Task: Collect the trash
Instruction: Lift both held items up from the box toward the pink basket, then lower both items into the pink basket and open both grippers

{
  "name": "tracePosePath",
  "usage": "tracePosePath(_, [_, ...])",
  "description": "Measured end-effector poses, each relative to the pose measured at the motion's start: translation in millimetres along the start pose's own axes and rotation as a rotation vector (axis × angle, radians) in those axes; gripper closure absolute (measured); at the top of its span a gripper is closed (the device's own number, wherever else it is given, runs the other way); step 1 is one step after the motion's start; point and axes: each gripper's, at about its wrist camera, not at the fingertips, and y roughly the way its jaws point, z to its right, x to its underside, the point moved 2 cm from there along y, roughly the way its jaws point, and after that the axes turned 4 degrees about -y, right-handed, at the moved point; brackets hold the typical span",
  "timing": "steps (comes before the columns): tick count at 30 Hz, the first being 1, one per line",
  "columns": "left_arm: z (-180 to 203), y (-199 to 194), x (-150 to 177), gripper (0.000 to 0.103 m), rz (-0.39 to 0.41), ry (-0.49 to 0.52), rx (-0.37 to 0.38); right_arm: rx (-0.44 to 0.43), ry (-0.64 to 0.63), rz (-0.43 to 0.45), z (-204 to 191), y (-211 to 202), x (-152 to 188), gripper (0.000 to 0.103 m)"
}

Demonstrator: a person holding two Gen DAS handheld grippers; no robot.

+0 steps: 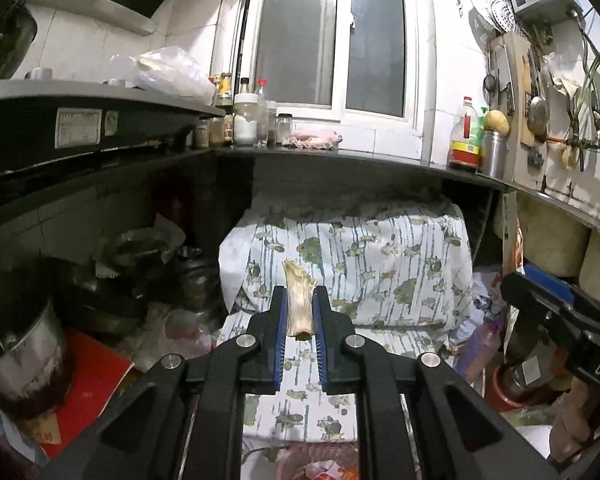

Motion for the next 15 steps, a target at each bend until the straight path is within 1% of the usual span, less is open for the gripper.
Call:
tracePosePath(3, [-4, 6, 9, 0.089, -0.024, -0.005, -0.012, -0.007, 0.01, -0.029, -1, 4, 12, 0.04])
tracePosePath(4, [-4, 11, 14, 0.089, -0.049, -0.002, -0.03, -0.01, 0.015, -0.046, -1, 7, 17, 0.04])
tracePosePath(6, [-4, 30, 28, 0.089, -0.13, 0.01, -0.069, -0.018, 0.018, -0.087, -2, 18, 29, 0.04])
tracePosePath(9, [-8, 60, 54, 0.089, -0.241, -0.018, -0.04, -0.034, 0.025, -0.17, -3, 38, 54, 0.04])
tracePosePath(10, [-10, 76, 69, 0.089, -0.3, -0.029, -0.022, -0.039, 0.029, -0.205, -2, 47, 65, 0.04])
tracePosePath(11, [-11, 84, 78, 0.089, -0.328, -0.041, -0.014, -0.048, 0.039, -0.249, 0, 59, 78, 0.04])
tracePosePath(12, [-15, 98, 93, 0.089, -0.383, -0.062, -0.006, -0.047, 0.047, -0.29, 3, 70, 90, 0.04])
tracePosePath(14, [-21, 118, 115, 0.089, -0.472, -0.095, -0.006, -0.043, 0.055, -0.368, 9, 90, 114, 0.04])
tracePosePath(15, [-27, 131, 130, 0.089, -0.535, -0.132, 0.008, -0.054, 0.068, -0.407, 12, 100, 126, 0.04])
